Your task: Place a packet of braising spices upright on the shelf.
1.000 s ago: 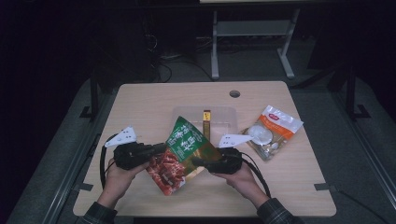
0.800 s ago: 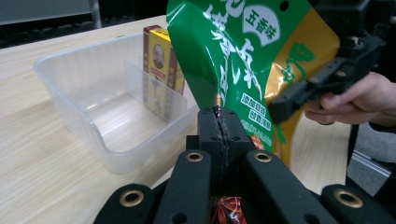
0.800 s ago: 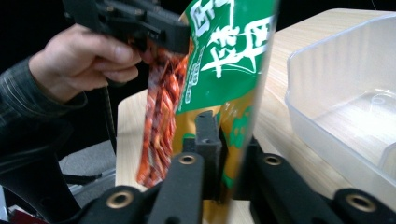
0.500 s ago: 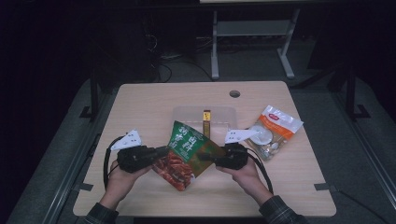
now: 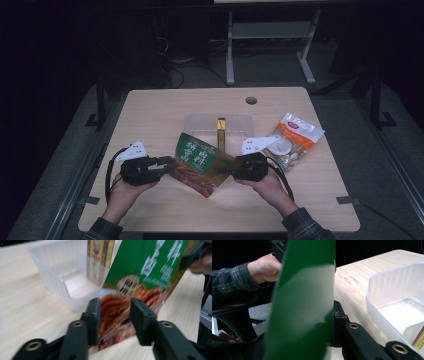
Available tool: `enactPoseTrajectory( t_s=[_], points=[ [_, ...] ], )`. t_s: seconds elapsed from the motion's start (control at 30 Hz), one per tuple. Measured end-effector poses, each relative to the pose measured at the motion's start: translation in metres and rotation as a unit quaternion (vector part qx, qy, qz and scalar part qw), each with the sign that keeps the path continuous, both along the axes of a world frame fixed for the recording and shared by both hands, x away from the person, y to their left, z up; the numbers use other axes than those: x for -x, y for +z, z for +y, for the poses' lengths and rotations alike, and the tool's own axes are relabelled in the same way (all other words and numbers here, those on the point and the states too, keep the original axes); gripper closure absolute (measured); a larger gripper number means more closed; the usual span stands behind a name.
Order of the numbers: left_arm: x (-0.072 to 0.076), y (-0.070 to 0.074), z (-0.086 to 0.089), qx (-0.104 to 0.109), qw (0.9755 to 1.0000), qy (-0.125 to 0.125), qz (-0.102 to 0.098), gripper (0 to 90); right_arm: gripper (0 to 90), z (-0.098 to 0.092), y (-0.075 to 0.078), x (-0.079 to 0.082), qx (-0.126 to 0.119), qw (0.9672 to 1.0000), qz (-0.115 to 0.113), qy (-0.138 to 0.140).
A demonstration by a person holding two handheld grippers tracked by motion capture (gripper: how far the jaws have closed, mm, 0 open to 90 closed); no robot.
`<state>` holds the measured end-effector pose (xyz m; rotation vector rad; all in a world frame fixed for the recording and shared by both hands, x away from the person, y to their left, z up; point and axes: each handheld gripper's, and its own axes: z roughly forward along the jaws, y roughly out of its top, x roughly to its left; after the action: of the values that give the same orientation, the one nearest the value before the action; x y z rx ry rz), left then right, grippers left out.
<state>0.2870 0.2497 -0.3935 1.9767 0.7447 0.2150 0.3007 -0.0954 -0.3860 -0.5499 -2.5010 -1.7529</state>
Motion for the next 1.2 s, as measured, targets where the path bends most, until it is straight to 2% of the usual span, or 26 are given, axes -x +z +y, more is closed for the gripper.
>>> enactPoseTrajectory(
  t_s=[0.03,0.07,0.1,0.13,0.17,0.2,0.23,0.37,0.47,0.53,0.63,0.77,0.87,1.03,1.2],
  points=[
    [0.003,-0.004,-0.001,-0.018,0.9998,-0.003,0.004,47.7,89.9,0.001,0.002,0.001,0.002,1.0,-0.001,0.003],
    [0.003,-0.004,-0.001,-0.018,0.9998,-0.003,0.004,43.8,89.9,0.001,0.002,0.001,0.002,1.0,-0.001,0.003],
    [0.005,-0.006,-0.002,-0.023,0.9997,-0.001,0.004,43.8,89.9,0.001,0.004,0.002,0.004,1.0,0.001,0.002],
    [0.006,-0.007,-0.001,-0.039,0.9992,-0.003,0.003,40.6,89.9,0.001,0.005,0.002,0.004,1.0,0.0,0.003],
    [0.009,-0.01,-0.001,-0.046,0.9989,-0.003,0.006,35.1,90.0,0.001,0.009,0.001,-0.001,1.0,0.001,0.001],
    [0.01,-0.011,0.0,-0.052,0.9986,-0.003,0.007,35.1,90.0,0.001,0.009,0.001,-0.001,1.0,0.001,0.001],
    [0.013,-0.013,0.0,-0.053,0.9986,-0.002,0.01,33.6,90.0,0.0,0.011,0.002,-0.003,1.0,0.005,-0.002],
    [0.024,-0.023,0.007,-0.067,0.9978,-0.001,-0.002,26.3,89.9,-0.004,0.022,-0.001,-0.018,0.9997,0.004,-0.013],
    [0.027,-0.028,0.007,-0.062,0.9981,0.002,0.004,24.1,89.9,-0.005,0.026,-0.002,-0.017,0.9997,0.004,-0.019],
    [0.028,-0.032,0.007,-0.065,0.9978,-0.002,0.007,20.6,89.9,-0.005,0.028,-0.004,-0.014,0.9996,0.002,-0.024],
    [0.028,-0.035,0.005,-0.071,0.9974,-0.002,0.011,20.2,89.9,-0.006,0.033,-0.007,-0.013,0.9993,0.001,-0.035],
    [0.026,-0.038,0.005,-0.073,0.9973,-0.002,0.003,20.0,89.9,-0.008,0.045,-0.015,-0.017,0.9982,-0.008,-0.057],
    [0.026,-0.04,0.007,-0.072,0.9974,0.0,0.002,19.9,90.0,-0.009,0.049,-0.017,-0.018,0.9978,-0.01,-0.063],
    [0.025,-0.041,0.007,-0.072,0.9974,0.001,0.001,19.9,90.0,-0.013,0.06,-0.026,-0.024,0.9951,-0.019,-0.094],
    [0.025,-0.043,0.005,-0.075,0.9972,-0.003,0.003,19.9,90.0,-0.012,0.064,-0.033,-0.027,0.9928,-0.025,-0.114]
  ],
)
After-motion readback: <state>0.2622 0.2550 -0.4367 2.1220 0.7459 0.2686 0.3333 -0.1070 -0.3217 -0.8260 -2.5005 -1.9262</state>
